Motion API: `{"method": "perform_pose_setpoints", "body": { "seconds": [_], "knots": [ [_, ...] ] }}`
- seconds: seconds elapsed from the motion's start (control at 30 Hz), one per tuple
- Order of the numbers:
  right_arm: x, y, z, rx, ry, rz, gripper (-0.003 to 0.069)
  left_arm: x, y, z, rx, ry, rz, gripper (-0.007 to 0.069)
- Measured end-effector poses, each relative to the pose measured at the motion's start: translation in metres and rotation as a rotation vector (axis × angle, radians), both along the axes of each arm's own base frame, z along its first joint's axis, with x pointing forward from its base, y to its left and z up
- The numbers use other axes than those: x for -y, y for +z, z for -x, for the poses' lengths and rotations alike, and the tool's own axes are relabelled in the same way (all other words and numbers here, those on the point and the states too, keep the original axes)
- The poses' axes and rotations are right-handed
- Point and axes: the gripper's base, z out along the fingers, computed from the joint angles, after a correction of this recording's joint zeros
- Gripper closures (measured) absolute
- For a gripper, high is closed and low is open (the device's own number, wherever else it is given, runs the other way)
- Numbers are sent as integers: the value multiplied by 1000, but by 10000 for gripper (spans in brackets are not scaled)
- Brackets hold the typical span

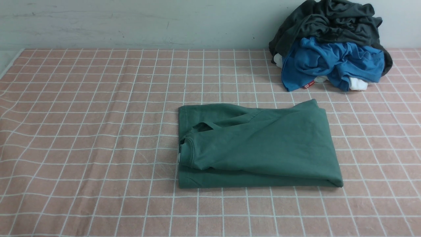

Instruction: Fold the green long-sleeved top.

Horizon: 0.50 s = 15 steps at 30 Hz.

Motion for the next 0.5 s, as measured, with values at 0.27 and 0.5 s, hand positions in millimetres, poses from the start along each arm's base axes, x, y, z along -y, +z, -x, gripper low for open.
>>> {"method": "perform_pose_setpoints", "body": {
  "seconds": [0.27,0.5],
  "knots": [
    [0,0,0,-1,0,0,673,0,-25,3,-203,16,23,628],
    [0,0,0,-1,0,0,673,0,-25,4,-216,15,29,628]
  ]
}}
